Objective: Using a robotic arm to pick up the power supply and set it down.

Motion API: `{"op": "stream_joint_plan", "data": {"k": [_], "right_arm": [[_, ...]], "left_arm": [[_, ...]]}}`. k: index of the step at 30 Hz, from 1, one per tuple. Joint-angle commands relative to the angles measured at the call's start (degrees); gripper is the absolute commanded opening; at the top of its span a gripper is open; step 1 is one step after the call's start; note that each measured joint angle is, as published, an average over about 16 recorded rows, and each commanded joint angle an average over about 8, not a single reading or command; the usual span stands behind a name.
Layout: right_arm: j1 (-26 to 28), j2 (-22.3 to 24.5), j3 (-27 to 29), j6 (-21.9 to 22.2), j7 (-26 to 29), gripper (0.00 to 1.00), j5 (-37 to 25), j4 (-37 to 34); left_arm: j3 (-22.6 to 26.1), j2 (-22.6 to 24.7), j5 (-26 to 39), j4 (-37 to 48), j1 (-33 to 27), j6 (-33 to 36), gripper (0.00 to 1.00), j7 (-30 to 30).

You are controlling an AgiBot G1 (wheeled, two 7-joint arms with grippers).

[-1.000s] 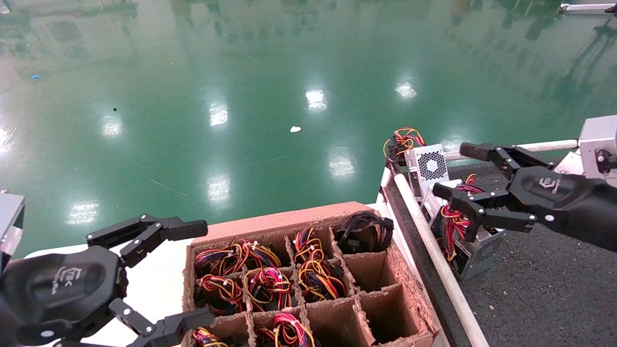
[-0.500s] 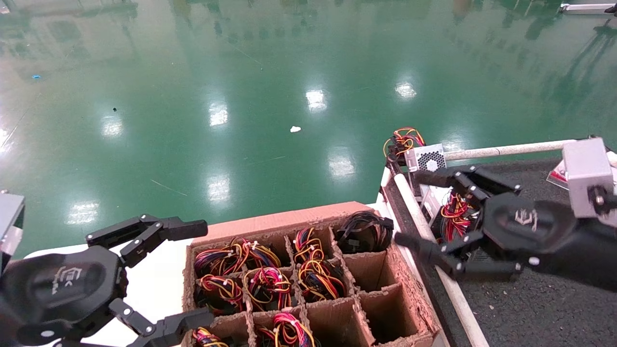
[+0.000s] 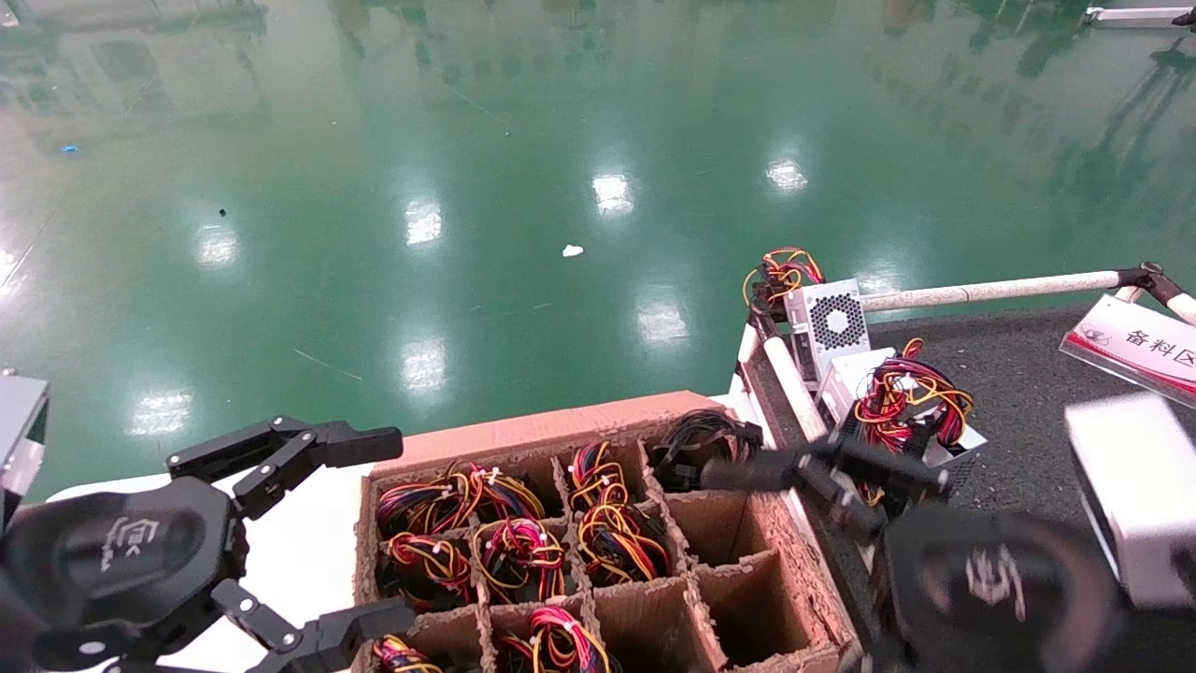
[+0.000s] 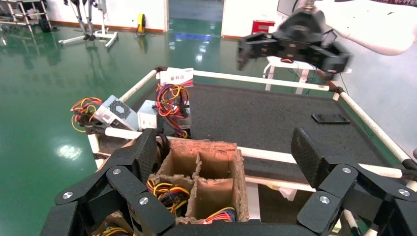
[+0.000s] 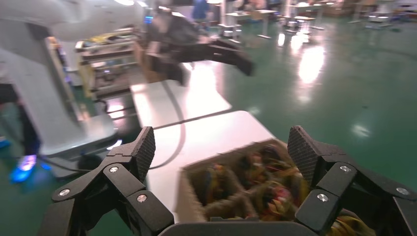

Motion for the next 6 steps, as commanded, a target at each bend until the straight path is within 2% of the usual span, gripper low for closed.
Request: {"op": "stream_joint_plan", "data": {"k": [1,6], "right_arm": [[-1.3,0.3,0.5,-0.4,1.3,1.00,0.6,3.1],[-3.1,0.7,1.1,-0.8,3.0,1.00,1.3,7.4]], "left_arm": [[0.0,0.0,0.0,0.0,0.0,0.0,1.00,0.0],[0.0,0.0,0.0,0.0,0.0,0.0,1.00,0.0]]}}
